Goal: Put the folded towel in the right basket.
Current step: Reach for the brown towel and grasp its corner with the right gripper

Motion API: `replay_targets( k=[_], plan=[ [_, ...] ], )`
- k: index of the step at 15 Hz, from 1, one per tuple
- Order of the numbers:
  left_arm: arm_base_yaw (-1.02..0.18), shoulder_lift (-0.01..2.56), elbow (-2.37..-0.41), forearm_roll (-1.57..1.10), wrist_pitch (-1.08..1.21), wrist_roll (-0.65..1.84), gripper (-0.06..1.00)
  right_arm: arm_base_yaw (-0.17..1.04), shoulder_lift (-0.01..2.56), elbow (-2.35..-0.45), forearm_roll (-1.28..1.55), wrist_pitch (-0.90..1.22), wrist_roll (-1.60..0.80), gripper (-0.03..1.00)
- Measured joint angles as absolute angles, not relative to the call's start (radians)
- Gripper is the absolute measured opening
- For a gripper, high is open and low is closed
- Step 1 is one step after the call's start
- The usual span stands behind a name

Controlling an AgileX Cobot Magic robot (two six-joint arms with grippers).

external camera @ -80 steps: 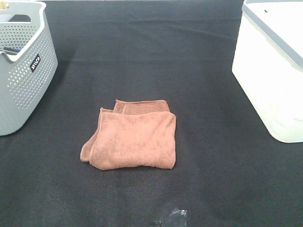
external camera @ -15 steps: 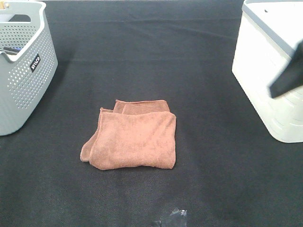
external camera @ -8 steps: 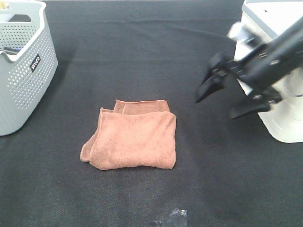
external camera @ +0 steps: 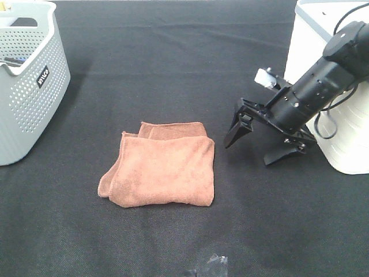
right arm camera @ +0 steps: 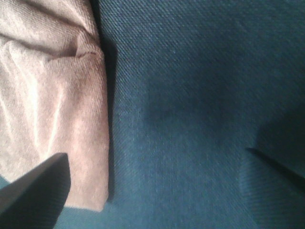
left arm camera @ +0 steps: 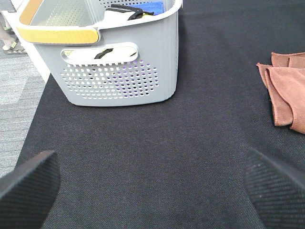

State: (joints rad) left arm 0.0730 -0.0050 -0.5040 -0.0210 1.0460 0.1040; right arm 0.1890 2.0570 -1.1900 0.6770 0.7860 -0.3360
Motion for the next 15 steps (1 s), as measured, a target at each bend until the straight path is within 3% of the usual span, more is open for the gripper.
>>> replay_targets(
  k=[15],
  plan=[
    [0.073,-0.005,-0.504,-0.021,1.046,0.104,0.97,0.217,2.122,-1.202,0.776,0.719,-0.395,0.91]
  ],
)
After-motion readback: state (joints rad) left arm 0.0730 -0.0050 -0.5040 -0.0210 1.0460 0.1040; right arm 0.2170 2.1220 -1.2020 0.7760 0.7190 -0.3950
